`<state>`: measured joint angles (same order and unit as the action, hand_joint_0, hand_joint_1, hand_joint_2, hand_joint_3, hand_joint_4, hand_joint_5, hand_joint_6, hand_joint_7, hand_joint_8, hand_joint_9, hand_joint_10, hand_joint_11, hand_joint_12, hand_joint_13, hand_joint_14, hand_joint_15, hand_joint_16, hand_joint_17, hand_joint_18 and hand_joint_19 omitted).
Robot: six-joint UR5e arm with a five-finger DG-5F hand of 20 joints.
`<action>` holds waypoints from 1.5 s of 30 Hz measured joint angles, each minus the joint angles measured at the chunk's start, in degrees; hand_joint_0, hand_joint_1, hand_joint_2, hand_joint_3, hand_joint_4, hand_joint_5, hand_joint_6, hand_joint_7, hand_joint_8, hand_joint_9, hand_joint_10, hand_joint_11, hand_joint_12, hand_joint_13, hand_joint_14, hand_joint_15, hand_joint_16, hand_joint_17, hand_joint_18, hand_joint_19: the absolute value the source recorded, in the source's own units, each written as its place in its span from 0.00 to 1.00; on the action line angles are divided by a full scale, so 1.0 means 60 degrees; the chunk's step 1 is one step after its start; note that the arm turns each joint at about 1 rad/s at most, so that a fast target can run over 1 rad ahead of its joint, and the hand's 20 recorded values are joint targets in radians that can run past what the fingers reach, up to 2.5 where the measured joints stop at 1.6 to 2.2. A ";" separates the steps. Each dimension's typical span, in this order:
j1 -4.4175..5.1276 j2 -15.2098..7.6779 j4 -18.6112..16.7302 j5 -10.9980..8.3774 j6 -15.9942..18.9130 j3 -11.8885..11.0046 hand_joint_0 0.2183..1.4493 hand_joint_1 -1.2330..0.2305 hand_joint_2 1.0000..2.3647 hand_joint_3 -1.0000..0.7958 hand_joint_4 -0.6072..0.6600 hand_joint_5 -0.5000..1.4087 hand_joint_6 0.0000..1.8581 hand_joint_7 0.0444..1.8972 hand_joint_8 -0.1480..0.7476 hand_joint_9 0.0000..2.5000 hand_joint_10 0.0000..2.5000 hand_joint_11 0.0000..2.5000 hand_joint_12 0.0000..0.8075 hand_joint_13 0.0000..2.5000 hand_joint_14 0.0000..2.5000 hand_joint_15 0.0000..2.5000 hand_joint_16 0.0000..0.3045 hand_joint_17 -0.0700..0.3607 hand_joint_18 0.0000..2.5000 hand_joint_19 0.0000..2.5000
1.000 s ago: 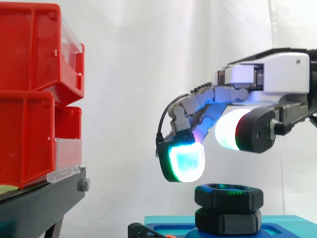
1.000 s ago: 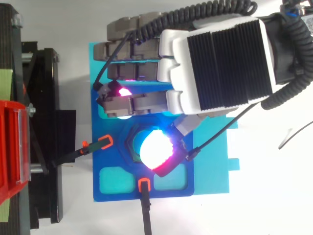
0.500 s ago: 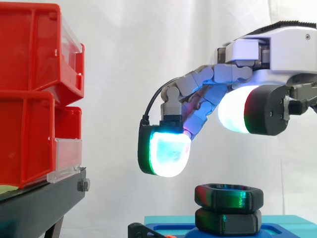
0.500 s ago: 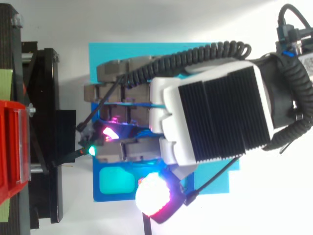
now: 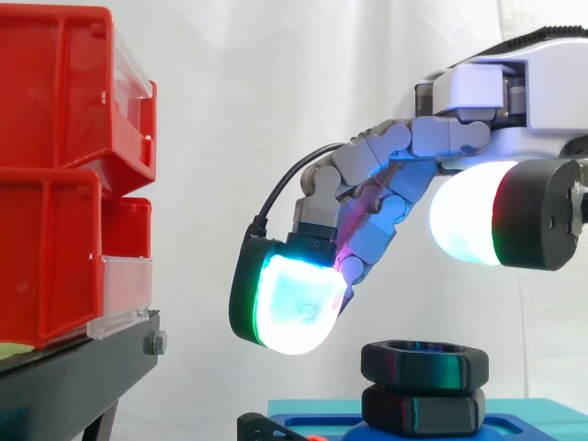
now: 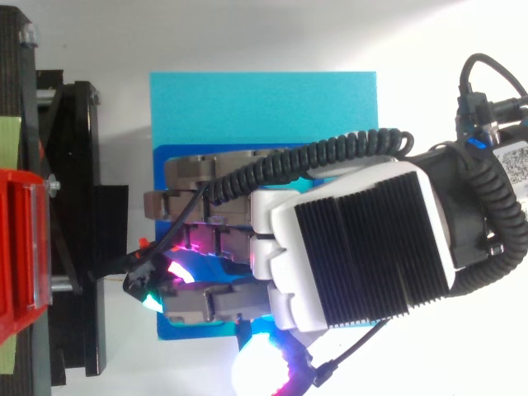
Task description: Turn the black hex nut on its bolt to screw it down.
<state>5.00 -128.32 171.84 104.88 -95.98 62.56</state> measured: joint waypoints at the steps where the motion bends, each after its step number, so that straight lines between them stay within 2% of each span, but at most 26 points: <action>1: 0.0005 0.0000 0.0012 -0.0001 -0.0002 0.0001 0.26 0.72 0.00 0.28 0.56 0.23 0.27 0.42 0.44 0.37 0.00 0.02 0.39 0.27 0.00 0.02 0.14 0.38 0.23 0.15; 8: 0.0037 -0.0001 0.0041 0.0003 -0.0021 0.0002 0.26 0.72 0.00 0.28 0.57 0.23 0.27 0.48 0.44 0.37 0.00 0.02 0.39 0.27 0.00 0.03 0.14 0.38 0.23 0.15; 16: -0.0012 0.0000 0.0109 0.0028 -0.0044 0.0005 0.26 0.72 0.00 0.28 0.57 0.25 0.27 0.61 0.45 0.38 0.00 0.03 0.38 0.27 0.00 0.03 0.13 0.38 0.23 0.15; 33: -0.0106 -0.0009 0.0024 0.0007 -0.0079 0.0096 0.26 0.71 0.00 0.28 0.57 0.26 0.27 0.65 0.45 0.38 0.00 0.03 0.38 0.27 0.00 0.03 0.13 0.37 0.23 0.15; 40: -0.0167 -0.0005 -0.0505 -0.0150 -0.0074 0.0461 0.26 0.71 0.00 0.28 0.57 0.26 0.27 0.66 0.45 0.38 0.00 0.03 0.38 0.27 0.00 0.02 0.13 0.37 0.23 0.15; 45: -0.0247 -0.0004 -0.0704 -0.0176 -0.0073 0.0517 0.26 0.71 0.00 0.28 0.57 0.26 0.27 0.67 0.45 0.38 0.00 0.03 0.38 0.27 0.00 0.02 0.13 0.37 0.23 0.15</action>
<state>3.51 -128.34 167.61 103.82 -96.42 65.67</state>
